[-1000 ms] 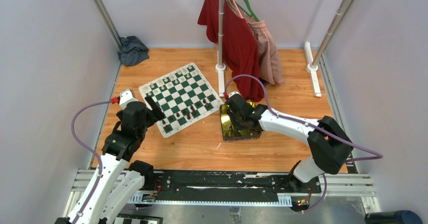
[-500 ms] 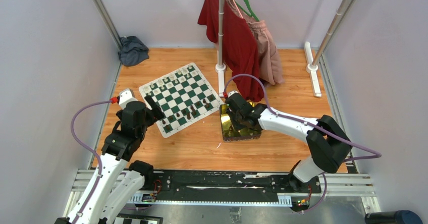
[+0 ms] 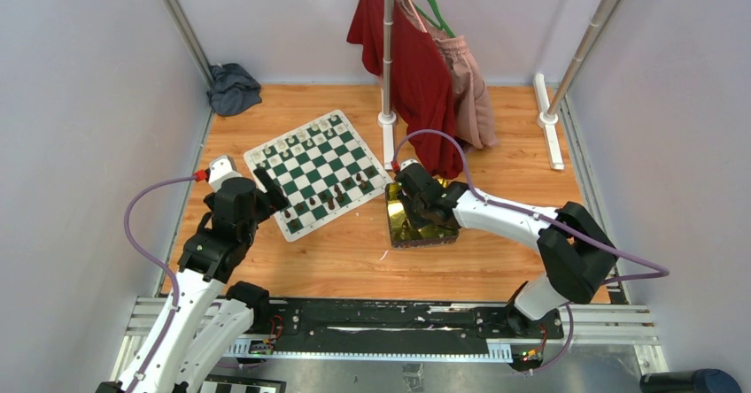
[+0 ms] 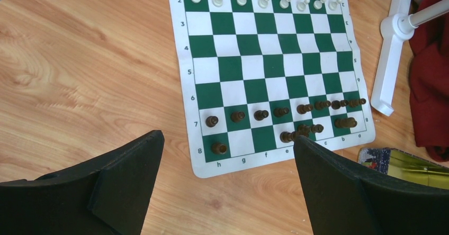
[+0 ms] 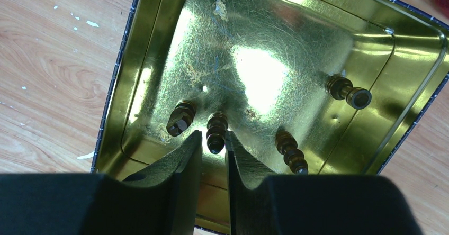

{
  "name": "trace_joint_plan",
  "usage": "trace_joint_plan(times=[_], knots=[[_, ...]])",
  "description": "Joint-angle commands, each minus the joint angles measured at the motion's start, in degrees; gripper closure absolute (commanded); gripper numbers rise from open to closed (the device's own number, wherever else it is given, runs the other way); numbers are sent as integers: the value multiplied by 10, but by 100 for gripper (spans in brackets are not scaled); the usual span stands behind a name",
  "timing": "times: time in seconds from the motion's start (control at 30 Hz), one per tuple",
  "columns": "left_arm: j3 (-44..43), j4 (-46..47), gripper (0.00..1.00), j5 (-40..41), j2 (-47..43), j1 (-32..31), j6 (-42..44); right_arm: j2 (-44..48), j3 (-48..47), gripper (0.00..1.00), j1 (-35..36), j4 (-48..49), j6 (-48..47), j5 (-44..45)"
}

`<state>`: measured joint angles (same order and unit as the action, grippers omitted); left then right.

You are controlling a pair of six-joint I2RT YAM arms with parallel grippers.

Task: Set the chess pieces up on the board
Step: Pick up the chess piece from the storage box.

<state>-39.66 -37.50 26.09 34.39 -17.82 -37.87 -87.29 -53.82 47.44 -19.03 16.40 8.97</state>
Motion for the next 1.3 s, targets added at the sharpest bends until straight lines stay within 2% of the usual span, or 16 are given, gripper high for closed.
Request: trace_joint_plan(times=[0.0, 0.63, 0.9, 1.13, 1.27], knots=[[-8, -4, 0, 6, -2, -5, -1, 5, 9, 73, -9, -6, -2, -1], [-8, -4, 0, 4, -3, -5, -7, 14, 21, 74, -12, -5, 0, -4], [-5, -4, 0, 6, -3, -5, -10, 18, 18, 91, -14, -8, -7, -4], [-2, -5, 0, 9, -8, -5, -10, 30, 2, 100, -16, -22, -13, 2], [1, -6, 0, 10, -10, -5, -10, 37, -7, 100, -16, -32, -18, 5]])
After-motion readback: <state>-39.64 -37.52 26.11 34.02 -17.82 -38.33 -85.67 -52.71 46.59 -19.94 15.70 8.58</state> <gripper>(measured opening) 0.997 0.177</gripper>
